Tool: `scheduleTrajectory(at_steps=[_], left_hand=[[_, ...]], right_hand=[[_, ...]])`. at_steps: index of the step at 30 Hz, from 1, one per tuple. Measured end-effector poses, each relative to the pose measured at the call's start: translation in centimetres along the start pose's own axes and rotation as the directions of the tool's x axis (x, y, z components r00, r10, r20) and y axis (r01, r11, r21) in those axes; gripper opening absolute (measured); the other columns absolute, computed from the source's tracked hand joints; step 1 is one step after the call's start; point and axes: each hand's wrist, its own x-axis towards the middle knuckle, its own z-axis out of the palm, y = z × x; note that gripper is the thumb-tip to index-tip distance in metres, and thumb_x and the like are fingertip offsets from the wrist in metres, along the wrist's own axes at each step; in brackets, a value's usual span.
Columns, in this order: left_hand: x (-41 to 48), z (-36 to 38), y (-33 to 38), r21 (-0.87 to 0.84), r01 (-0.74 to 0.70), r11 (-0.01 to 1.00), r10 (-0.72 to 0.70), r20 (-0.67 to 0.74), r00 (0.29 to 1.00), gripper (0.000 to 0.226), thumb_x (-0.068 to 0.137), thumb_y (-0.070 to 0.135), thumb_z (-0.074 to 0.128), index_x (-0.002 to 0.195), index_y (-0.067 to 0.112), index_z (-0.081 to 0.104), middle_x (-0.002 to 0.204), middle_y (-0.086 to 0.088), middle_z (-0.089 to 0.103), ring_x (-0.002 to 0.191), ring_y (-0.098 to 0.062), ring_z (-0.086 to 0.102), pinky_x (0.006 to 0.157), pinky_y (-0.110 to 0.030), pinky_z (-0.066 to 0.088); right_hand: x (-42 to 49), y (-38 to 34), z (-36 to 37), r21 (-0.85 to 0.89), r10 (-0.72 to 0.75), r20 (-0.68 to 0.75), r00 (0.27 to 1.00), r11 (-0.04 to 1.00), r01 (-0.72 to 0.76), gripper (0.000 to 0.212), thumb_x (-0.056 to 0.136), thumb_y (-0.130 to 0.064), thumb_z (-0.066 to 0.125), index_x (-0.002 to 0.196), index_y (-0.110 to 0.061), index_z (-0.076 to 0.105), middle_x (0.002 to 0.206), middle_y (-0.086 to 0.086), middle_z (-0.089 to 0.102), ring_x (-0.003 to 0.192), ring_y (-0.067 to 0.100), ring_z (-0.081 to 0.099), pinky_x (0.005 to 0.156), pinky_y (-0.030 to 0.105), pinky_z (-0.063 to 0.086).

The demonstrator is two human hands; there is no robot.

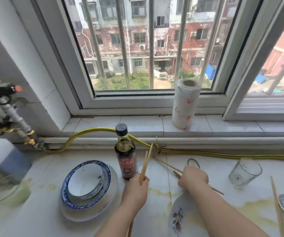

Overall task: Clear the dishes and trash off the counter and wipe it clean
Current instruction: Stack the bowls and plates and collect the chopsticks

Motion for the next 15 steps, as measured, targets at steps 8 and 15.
scheduleTrajectory(at_steps=[8,15], left_hand=[[0.1,2.0,1.7,-0.040,-0.041,0.998,0.042,0.043,0.998,0.015,0.095,0.020,0.047,0.084,0.022,0.056,0.071,0.002,0.054,0.064,-0.015,0.048,0.061,-0.027,0.040],[-0.8,2.0,1.1,-0.074,-0.014,0.997,0.016,0.023,1.000,0.015,0.095,0.019,0.045,0.085,0.021,0.056,0.069,0.002,0.051,0.063,-0.015,0.045,0.060,-0.026,0.037]], right_hand=[[0.2,2.1,0.3,-0.004,0.002,0.014,1.000,1.000,-0.001,0.026,0.088,-0.020,0.048,0.114,-0.022,0.053,0.107,-0.002,0.061,0.097,0.020,0.060,0.075,0.027,0.045],[0.7,1.4,0.0,-0.057,-0.023,0.043,0.999,0.998,0.025,0.022,0.087,-0.022,0.048,0.108,-0.021,0.056,0.095,-0.003,0.058,0.092,0.019,0.059,0.071,0.025,0.045]])
